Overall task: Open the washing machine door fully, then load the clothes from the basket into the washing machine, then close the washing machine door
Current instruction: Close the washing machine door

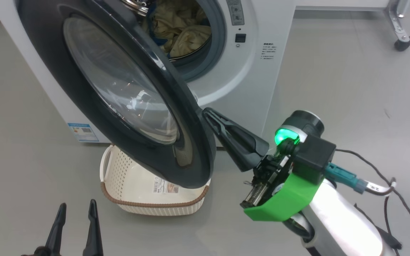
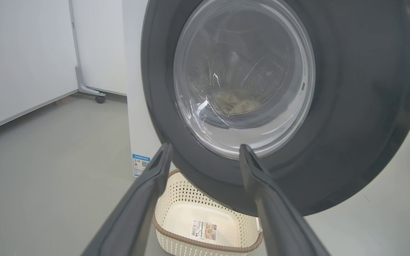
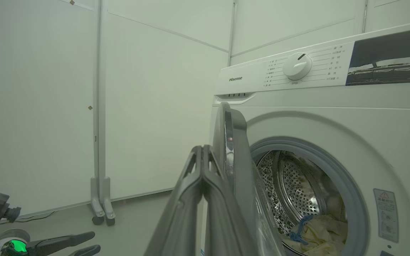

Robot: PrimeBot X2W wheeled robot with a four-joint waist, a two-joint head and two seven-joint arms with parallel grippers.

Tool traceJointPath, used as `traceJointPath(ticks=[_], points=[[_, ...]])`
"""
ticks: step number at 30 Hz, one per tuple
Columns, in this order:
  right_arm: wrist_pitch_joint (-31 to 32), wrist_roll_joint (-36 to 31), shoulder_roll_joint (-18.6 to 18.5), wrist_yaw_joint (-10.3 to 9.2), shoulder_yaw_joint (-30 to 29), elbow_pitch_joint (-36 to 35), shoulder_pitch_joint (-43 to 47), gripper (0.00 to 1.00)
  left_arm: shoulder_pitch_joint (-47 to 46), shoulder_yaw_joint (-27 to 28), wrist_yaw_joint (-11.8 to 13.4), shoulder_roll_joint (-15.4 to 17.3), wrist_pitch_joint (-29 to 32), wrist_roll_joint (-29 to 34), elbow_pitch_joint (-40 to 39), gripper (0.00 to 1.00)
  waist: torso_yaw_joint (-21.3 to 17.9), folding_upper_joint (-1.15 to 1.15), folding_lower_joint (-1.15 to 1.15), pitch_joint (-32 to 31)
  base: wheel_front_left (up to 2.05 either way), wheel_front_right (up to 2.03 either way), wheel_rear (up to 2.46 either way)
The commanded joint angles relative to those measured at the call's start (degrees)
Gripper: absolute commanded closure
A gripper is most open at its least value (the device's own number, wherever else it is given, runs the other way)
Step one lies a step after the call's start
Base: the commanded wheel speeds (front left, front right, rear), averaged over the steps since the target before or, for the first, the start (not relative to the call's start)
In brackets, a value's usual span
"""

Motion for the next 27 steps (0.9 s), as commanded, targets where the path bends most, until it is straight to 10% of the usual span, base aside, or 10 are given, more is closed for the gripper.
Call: traceJointPath(ticks=[1, 27], points=[[-0.3, 0.6, 1.2, -0.16, 0.9, -1.0, -1.6, 1.0, -2.6, 1.8, 0.0, 0.1, -0.8, 0.3, -2.2, 0.0, 1.3, 0.0, 0.0, 0.7, 0.0, 0.0, 0.0], [-0.3, 5.6, 1.7, -0.16, 5.6, 12.2, -0.8, 1.0, -6.3, 1.6, 0.0, -0.1, -0.8, 0.3, -3.6, 0.0, 4.2, 0.0, 0.0, 6.9, 0.0, 0.0, 0.0]])
